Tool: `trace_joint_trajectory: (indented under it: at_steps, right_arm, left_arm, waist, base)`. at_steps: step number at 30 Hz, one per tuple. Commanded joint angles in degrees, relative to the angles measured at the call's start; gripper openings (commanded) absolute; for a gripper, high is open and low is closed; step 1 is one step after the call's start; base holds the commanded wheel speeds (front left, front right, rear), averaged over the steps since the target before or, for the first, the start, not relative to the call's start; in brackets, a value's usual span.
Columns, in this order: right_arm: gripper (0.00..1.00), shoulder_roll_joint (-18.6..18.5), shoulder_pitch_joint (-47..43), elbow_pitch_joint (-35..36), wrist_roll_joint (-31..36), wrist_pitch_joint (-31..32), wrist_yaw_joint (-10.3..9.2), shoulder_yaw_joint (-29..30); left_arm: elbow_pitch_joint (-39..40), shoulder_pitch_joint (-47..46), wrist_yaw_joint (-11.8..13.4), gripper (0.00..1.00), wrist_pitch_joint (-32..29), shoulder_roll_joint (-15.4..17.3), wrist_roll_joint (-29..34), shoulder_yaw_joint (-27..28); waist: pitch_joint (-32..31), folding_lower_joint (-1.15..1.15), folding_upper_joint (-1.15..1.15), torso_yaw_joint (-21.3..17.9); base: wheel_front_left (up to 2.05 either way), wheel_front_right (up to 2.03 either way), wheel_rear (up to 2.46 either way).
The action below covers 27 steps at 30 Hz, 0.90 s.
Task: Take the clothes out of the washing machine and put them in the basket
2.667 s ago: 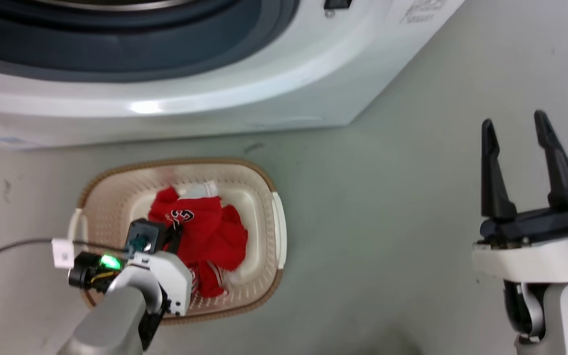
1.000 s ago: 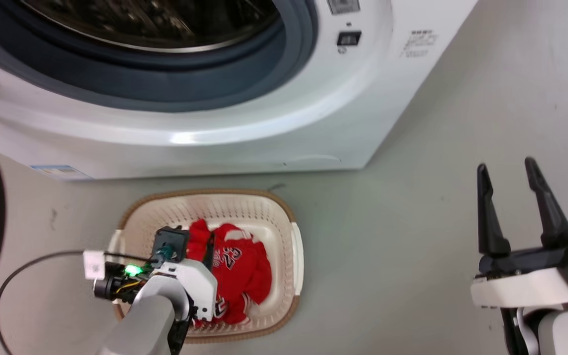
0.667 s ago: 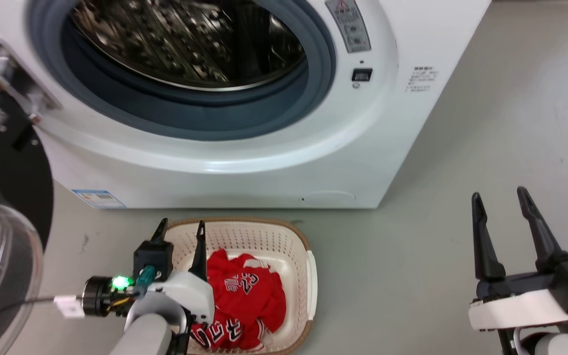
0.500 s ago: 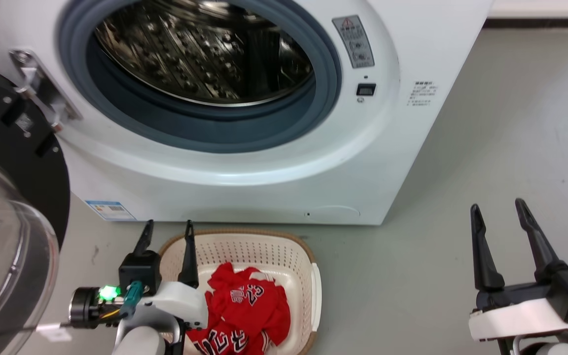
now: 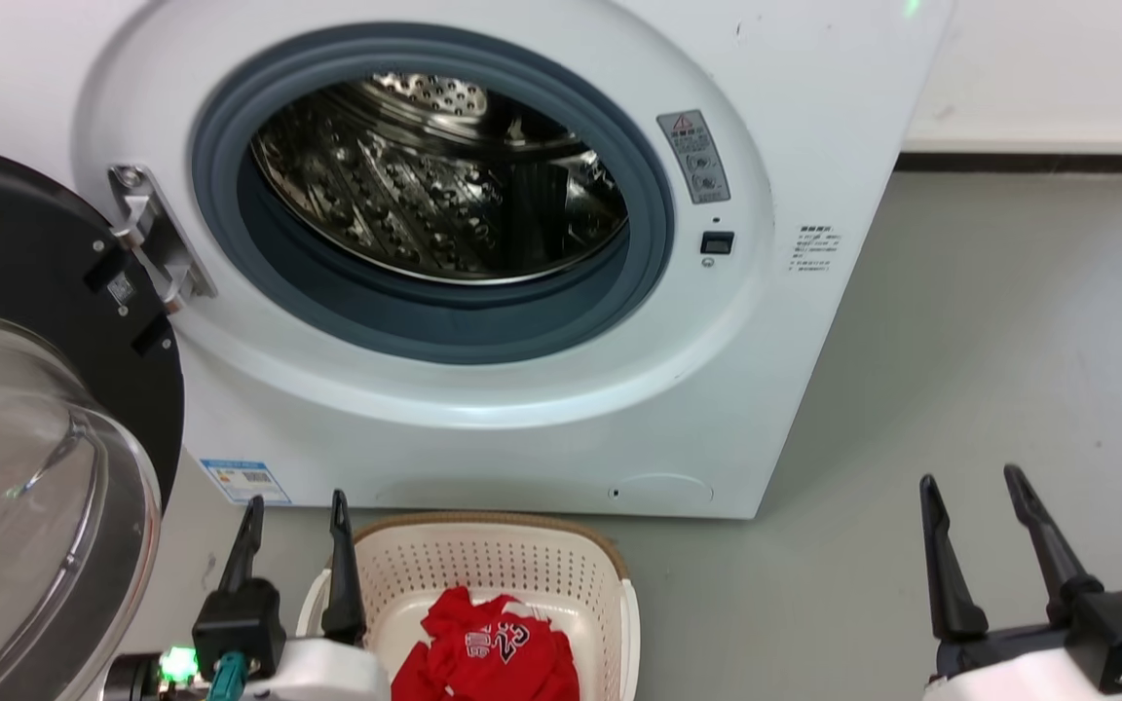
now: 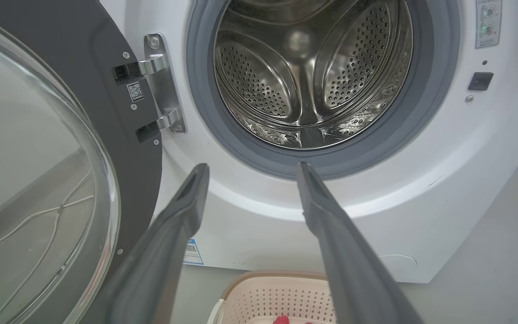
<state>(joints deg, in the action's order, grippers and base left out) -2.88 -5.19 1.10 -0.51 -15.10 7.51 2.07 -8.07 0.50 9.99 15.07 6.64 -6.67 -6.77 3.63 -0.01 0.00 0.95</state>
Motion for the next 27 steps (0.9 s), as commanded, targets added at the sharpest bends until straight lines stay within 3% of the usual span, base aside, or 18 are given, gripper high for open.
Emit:
trace_joint_trajectory:
  at_steps: [1, 18, 19, 23, 27]
  right_arm:
    - [1.00, 0.01, -1.26, -0.32, -0.08, -0.09, -0.04, -0.09]
    - [1.00, 0.01, -3.74, -0.93, -1.15, -0.09, -0.04, -0.50]
    - [0.00, 0.00, -3.11, -0.92, -0.98, 0.01, 0.00, -0.54]
    - [0.00, 0.03, -3.31, -2.37, -1.16, 0.02, 0.00, -0.70]
    - [0.00, -0.17, -2.93, -2.73, -6.11, 0.72, 0.00, -0.88]
  left_arm:
    - [0.53, 1.49, -0.77, 1.00, 0.14, -0.33, 0.68, 0.63]
    - [1.83, 5.75, -5.05, 1.00, 0.14, -2.51, 3.23, 5.28]
    - [1.77, 5.18, -5.16, 0.00, -0.01, -2.30, 3.21, 5.24]
    - [0.08, 5.37, -5.18, 0.00, -0.37, -2.31, 3.01, 5.19]
    - [-0.85, 4.38, -5.81, 0.00, -1.83, -2.39, -1.41, 6.01]
  waist:
    - [-1.36, 0.01, 0.00, -0.15]
    - [-4.15, 0.01, 0.00, -1.00]
    - [-4.16, 0.01, 0.00, -1.00]
    - [-4.18, 0.01, 0.00, -1.02]
    - [-4.16, 0.01, 0.00, -1.01]
  base:
    - [0.00, 0.00, 0.00]
    - [0.00, 0.00, 0.00]
    - [0.00, 0.00, 0.00]
    - [0.00, 0.00, 0.00]
    - [0.00, 0.00, 0.00]
